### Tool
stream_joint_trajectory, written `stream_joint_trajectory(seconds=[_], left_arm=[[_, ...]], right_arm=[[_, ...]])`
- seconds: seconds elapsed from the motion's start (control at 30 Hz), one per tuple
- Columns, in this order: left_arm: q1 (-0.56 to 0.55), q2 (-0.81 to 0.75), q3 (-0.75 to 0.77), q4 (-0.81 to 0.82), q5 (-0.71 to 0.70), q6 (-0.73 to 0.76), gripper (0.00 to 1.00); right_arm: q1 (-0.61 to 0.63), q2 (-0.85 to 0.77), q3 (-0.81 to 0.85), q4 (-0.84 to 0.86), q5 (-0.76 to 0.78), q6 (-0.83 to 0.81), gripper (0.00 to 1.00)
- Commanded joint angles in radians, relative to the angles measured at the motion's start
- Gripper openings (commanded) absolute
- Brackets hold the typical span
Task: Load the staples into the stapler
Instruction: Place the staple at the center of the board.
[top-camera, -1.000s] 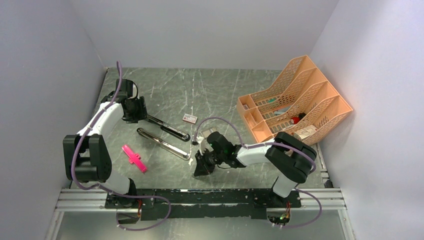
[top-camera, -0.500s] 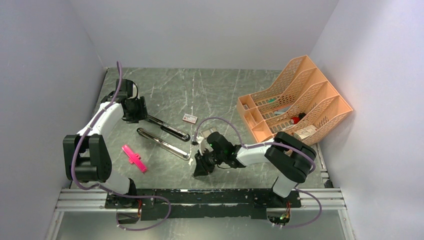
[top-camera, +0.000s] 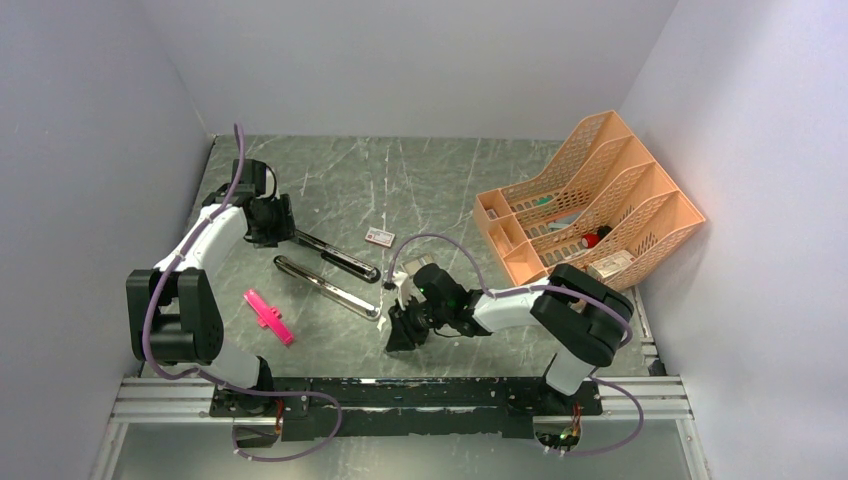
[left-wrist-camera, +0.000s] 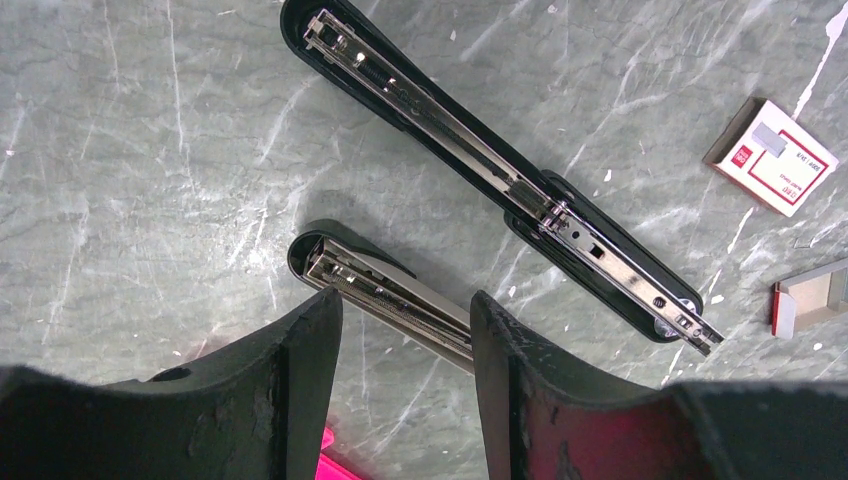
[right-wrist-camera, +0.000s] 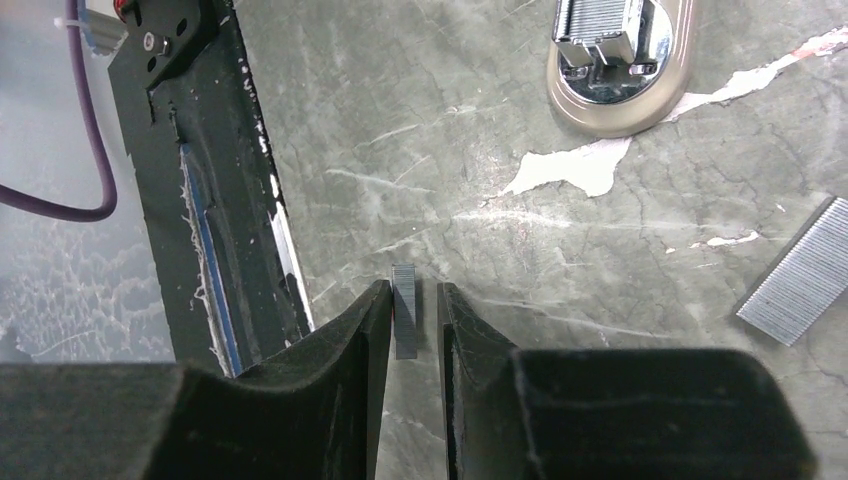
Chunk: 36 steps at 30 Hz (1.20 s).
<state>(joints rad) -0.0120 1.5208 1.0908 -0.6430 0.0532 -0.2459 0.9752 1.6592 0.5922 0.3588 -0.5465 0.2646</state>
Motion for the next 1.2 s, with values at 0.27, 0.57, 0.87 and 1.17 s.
stream_joint_trajectory(seconds=[0.27, 0.57, 0.87, 1.17], left_arm=[[0.004, -0.014, -0.009, 0.011, 0.029, 0.014, 0.55], [0.004, -0.017, -0.009, 0.011, 0.030, 0.014, 0.55], [0.005, -0.016, -0.008, 0.011, 0.031, 0.016, 0.55], [0.004, -0.016, -0.008, 0.010, 0.033, 0.017, 0.55]], right_arm=[[-0.003, -0.006, -0.036, -0.074, 0.102, -0.042, 0.28], [-0.003, -0.087, -0.043, -0.058, 0.164, -0.080, 0.30], [0.046, -0.285, -0.172, 0.215, 0.375, -0.216, 0.35], [0.246, -0.130, -0.337, 0.564, 0.554, -0.411, 0.36]])
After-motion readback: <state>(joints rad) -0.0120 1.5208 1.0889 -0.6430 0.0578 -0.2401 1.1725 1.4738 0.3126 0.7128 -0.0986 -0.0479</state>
